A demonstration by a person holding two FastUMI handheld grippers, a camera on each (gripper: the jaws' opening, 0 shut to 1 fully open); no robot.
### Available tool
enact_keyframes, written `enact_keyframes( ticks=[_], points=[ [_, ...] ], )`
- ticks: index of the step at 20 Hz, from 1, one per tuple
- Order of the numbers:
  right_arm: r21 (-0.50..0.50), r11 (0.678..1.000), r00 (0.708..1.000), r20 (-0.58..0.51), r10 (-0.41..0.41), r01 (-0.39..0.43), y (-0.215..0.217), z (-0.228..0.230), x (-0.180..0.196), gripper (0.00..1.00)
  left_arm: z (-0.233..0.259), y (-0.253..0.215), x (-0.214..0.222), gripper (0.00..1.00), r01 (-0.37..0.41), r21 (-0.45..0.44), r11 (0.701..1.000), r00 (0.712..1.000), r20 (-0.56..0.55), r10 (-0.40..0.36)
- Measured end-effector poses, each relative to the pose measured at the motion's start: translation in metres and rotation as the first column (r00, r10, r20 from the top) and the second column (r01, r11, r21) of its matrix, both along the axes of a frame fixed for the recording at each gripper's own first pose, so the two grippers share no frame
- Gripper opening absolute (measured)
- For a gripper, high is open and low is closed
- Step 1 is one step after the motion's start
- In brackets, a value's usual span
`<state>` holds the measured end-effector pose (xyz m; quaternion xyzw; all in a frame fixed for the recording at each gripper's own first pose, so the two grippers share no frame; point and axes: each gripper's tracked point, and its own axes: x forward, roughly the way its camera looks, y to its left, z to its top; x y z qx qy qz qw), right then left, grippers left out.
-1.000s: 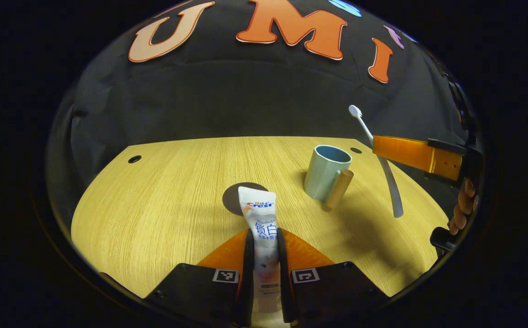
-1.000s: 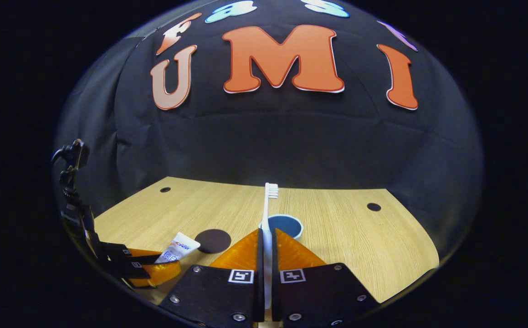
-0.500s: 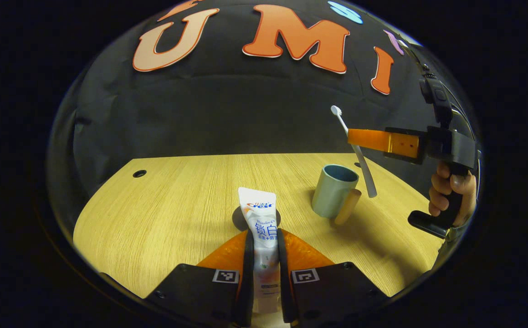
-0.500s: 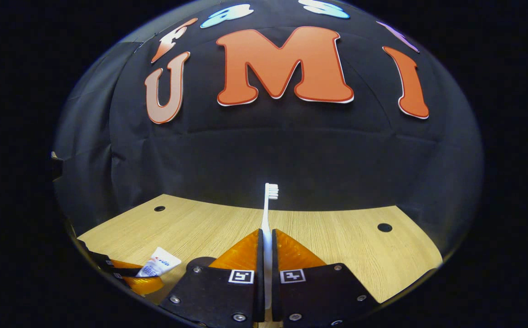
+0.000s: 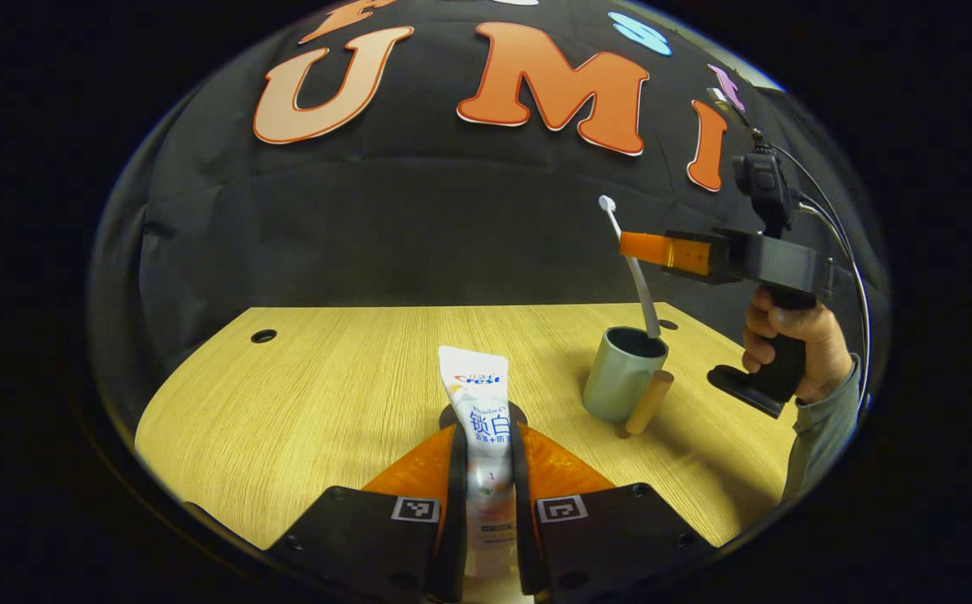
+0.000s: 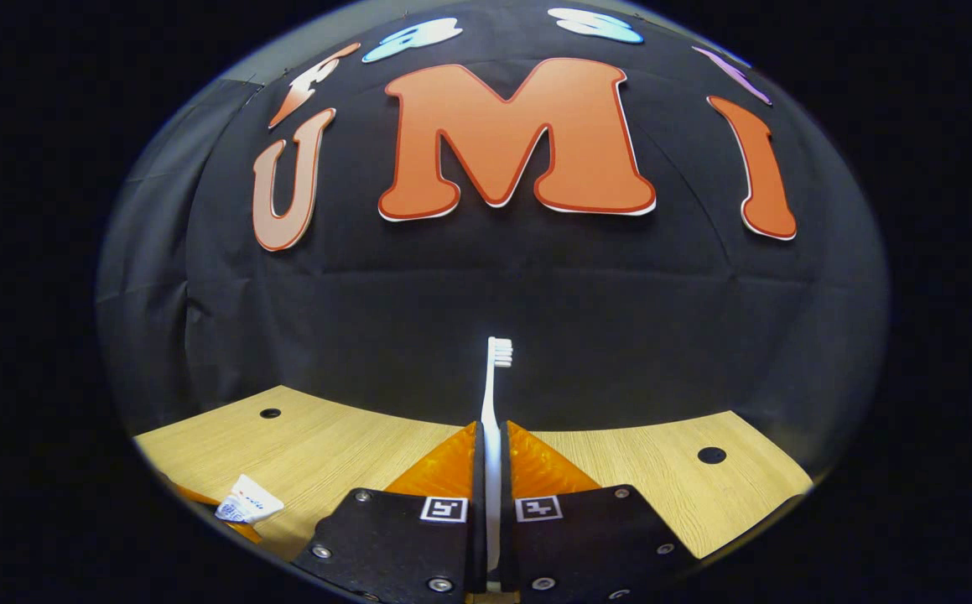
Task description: Put the toothbrush and toothpaste on the desktop into the cup, then pick up the cup and place it on the coaster on the desktop.
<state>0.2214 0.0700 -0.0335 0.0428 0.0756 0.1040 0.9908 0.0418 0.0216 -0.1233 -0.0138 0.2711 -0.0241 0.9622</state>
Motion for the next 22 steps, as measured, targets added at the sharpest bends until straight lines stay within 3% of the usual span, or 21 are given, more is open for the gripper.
enact_keyframes(
  ticks=[11,16,22],
  points=[
    [0.017,1.0,0.993,-0.116,-0.02,0.022,-0.013,-0.059,-0.001,0.06,0.029,-0.002,0.021,0.28,-0.046,-0.009,0.999,0.991,0.124,0.047],
    [0.047,0.998,0.989,-0.14,-0.038,0.045,-0.021,-0.066,-0.013,0.08,0.057,-0.02,0.039,0.28,-0.013,0.017,1.0,0.979,0.206,0.009],
    [0.022,0.998,0.989,-0.137,-0.059,0.062,-0.044,-0.062,-0.035,0.12,0.077,-0.059,0.061,0.28,0.023,-0.011,1.0,0.959,0.282,-0.019]
  ],
)
